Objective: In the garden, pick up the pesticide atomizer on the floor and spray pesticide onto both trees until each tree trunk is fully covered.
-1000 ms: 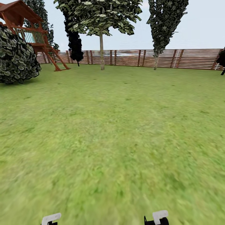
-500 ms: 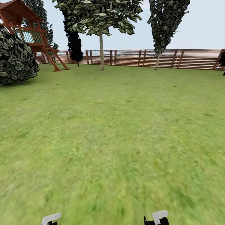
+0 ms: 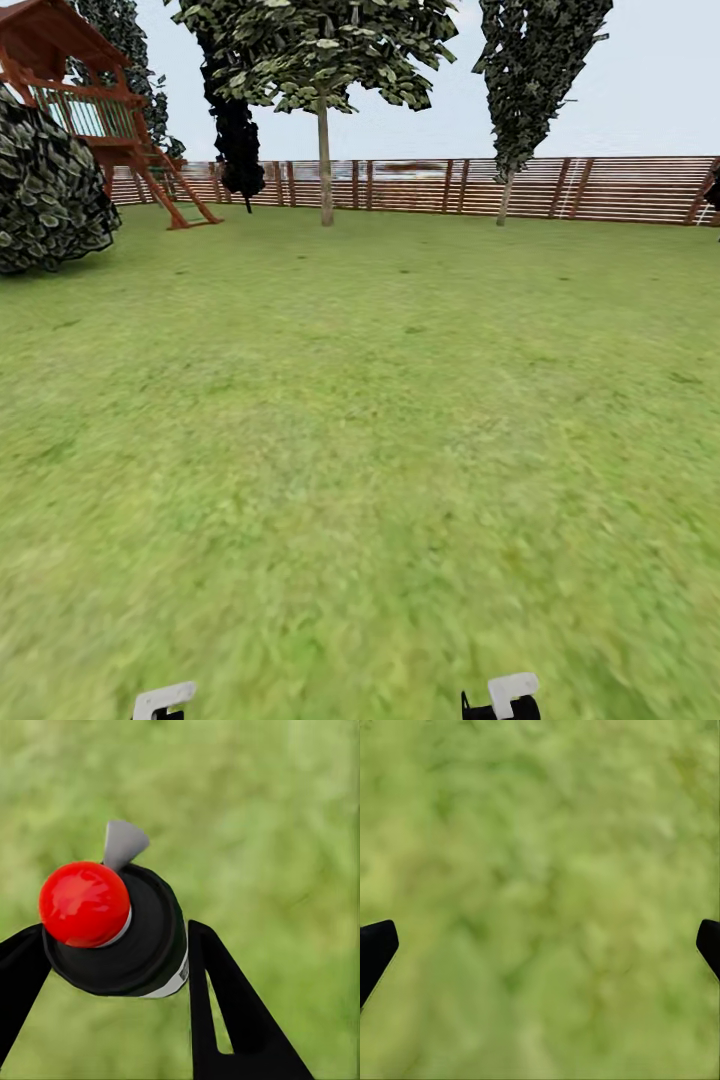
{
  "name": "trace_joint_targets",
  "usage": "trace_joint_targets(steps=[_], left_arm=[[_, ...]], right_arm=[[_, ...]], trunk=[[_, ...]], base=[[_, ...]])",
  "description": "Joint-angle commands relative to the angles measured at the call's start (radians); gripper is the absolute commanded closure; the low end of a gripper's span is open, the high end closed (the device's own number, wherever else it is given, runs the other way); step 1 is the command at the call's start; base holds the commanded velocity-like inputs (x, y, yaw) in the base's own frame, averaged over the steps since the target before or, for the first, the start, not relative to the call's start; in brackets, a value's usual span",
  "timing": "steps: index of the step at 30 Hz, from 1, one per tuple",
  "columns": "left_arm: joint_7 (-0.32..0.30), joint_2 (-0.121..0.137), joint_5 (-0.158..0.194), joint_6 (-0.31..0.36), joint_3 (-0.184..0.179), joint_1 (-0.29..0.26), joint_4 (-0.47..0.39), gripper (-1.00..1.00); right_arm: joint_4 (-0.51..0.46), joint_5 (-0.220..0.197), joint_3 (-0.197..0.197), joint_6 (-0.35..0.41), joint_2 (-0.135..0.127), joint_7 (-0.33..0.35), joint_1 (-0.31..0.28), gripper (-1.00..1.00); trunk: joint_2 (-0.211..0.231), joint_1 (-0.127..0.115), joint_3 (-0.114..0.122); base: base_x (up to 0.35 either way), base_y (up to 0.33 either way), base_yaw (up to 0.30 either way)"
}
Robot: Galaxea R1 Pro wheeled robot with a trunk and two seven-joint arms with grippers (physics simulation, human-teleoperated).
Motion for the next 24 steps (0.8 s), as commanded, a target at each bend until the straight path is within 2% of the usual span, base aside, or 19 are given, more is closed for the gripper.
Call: trace_joint_targets(steps=[1, 24], left_arm=[[0.003, 0.0, -0.005, -0.004, 0.002, -0.001, 0.001, 1.0], [0.003, 0.0, -0.005, -0.004, 0.002, -0.001, 0.001, 1.0]], right_arm=[[0.001, 0.006, 0.008, 0.0, 0.0, -0.01, -0.001, -1.0], [0.001, 0.006, 0.007, 0.001, 0.0, -0.01, -0.001, -1.0]], trunk=[[0.0, 0.0, -0.001], [0.0, 0.0, -0.001]], base=[[0.34, 0.0, 0.0], [0.34, 0.0, 0.0]])
